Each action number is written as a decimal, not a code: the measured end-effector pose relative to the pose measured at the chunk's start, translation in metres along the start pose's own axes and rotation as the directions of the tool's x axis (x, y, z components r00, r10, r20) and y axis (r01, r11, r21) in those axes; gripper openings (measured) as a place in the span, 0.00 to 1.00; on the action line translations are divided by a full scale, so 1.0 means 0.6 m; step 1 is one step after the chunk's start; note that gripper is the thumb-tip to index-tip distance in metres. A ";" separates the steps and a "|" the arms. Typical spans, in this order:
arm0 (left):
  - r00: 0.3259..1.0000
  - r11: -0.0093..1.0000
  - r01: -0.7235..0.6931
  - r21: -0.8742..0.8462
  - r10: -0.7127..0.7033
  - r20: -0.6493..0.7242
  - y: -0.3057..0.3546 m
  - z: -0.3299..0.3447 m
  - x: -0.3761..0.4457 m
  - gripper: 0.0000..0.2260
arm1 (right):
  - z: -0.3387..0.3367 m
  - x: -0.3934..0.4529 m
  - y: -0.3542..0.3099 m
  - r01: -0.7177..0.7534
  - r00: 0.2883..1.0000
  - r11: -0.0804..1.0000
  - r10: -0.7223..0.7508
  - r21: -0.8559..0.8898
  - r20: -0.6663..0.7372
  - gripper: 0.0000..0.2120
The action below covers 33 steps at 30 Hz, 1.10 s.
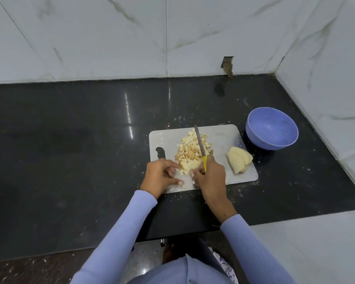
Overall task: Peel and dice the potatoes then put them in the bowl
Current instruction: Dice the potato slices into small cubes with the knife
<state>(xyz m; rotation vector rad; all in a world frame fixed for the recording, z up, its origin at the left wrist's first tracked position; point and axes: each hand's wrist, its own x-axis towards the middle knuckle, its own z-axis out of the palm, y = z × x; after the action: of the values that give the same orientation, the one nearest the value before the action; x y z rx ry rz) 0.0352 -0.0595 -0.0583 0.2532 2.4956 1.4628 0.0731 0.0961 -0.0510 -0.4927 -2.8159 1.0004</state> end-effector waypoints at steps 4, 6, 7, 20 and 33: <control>0.996 0.999 -0.001 0.036 -0.002 0.084 0.004 0.017 -0.007 0.16 | -0.033 0.010 0.010 -0.019 0.999 0.995 0.024 0.103 -0.045 0.11; 0.999 1.000 0.005 0.015 -0.005 0.037 0.008 0.030 -0.004 0.12 | -0.050 0.004 0.028 -0.074 0.997 0.985 0.075 0.156 -0.005 0.11; 1.000 1.000 0.003 0.006 -0.003 0.003 0.009 0.036 -0.001 0.10 | -0.056 -0.002 0.037 -0.102 0.995 0.981 0.098 0.164 0.031 0.11; 0.945 0.982 -0.187 0.013 0.184 -0.270 0.019 0.052 0.012 0.07 | -0.010 0.019 0.009 -0.024 0.993 0.990 0.039 0.140 -0.111 0.12; 0.943 0.778 -0.329 0.536 0.304 0.137 0.138 0.154 0.083 0.28 | -0.153 0.058 0.126 -0.107 0.975 0.981 0.135 0.161 -0.174 0.05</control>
<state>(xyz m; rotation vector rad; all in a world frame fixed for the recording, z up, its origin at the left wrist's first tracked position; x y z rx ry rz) 0.0169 0.0708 -0.0352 0.8358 2.8872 0.7559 0.0798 0.2177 -0.0277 -0.7063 -2.5502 1.1176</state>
